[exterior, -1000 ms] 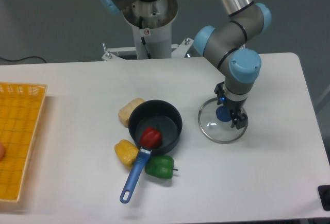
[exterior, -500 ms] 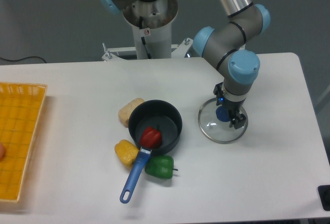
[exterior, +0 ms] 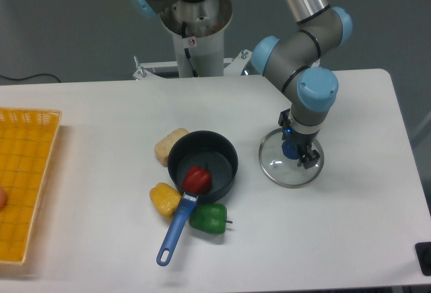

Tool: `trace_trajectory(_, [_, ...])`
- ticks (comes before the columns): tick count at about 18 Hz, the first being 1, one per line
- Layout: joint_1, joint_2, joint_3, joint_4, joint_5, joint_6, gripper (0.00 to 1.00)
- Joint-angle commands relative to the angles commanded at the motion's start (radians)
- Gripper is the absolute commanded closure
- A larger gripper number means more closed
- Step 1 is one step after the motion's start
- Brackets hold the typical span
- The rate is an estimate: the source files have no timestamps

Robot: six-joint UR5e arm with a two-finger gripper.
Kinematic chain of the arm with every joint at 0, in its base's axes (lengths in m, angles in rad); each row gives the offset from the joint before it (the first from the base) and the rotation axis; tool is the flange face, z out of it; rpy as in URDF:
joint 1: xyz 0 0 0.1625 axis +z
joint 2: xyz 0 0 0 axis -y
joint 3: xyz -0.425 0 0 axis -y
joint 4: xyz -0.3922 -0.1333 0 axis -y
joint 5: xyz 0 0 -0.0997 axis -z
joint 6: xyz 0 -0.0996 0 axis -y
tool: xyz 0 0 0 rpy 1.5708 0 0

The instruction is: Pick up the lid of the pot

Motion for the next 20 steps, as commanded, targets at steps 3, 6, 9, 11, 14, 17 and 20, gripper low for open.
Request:
trace_trajectory(3, [0.002,0.0,0.0,0.0,0.0,-0.002,0.29])
trace_trajectory(6, [0.002,0.0,0.0,0.0,0.0,-0.002,0.33])
trace_trajectory(9, [0.003,0.0,0.0,0.0,0.0,-0.002,0.37])
trace_trajectory(11, [0.003,0.0,0.0,0.0,0.0,-0.002,0.39])
trace_trajectory(14, [0.005,0.0,0.0,0.0,0.0,-0.002,0.42])
trace_trajectory(17, [0.005,0.002,0.002,0.0,0.0,-0.003,0.45])
trace_trajectory(20, [0.005,0.005,0.009,-0.003,0.002,-0.003,0.46])
